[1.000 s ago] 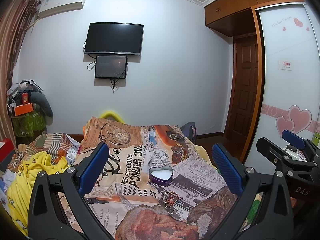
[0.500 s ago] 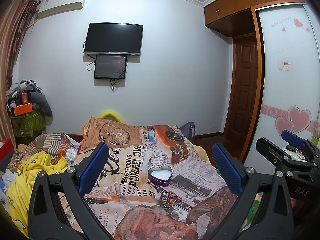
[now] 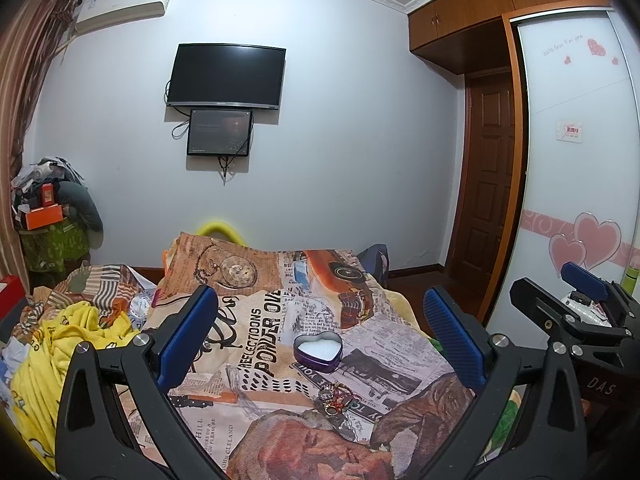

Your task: Organize jewelry

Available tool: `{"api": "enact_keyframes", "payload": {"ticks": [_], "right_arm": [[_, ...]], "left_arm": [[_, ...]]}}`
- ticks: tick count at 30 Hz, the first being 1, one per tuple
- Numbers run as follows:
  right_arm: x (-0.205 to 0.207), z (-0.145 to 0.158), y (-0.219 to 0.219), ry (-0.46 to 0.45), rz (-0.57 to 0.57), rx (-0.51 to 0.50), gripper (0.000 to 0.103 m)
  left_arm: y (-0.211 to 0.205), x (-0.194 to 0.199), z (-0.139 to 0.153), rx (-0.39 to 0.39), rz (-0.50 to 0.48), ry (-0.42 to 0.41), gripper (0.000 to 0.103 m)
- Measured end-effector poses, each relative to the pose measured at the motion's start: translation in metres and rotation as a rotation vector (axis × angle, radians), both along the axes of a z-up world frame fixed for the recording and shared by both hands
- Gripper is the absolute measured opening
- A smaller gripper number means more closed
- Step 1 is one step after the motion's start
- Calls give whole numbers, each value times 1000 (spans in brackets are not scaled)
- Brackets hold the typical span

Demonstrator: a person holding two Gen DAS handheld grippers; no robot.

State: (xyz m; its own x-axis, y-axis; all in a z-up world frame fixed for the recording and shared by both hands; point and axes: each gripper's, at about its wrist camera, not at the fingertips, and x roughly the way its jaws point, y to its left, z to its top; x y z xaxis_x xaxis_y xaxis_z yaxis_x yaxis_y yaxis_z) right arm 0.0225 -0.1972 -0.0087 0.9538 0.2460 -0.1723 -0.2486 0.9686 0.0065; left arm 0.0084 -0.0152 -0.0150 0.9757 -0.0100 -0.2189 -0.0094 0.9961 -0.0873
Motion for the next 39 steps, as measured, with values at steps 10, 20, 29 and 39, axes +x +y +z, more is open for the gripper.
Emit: {"api": "enact_keyframes", "payload": {"ticks": [10, 20, 29, 39], "right_arm": [[7, -3, 0, 18, 0, -5, 103], [31, -17, -1, 88, -6, -12, 103], [71, -48, -1, 209, -34, -43, 103], [118, -102, -3, 406, -53, -102, 103]], "left_arm": [[7, 7, -2, -2, -3, 19, 103], [14, 40, -21, -9, -1, 101, 103], [23, 84, -55, -11, 23, 230, 103], [34, 135, -115, -17, 30, 436, 103]]}}
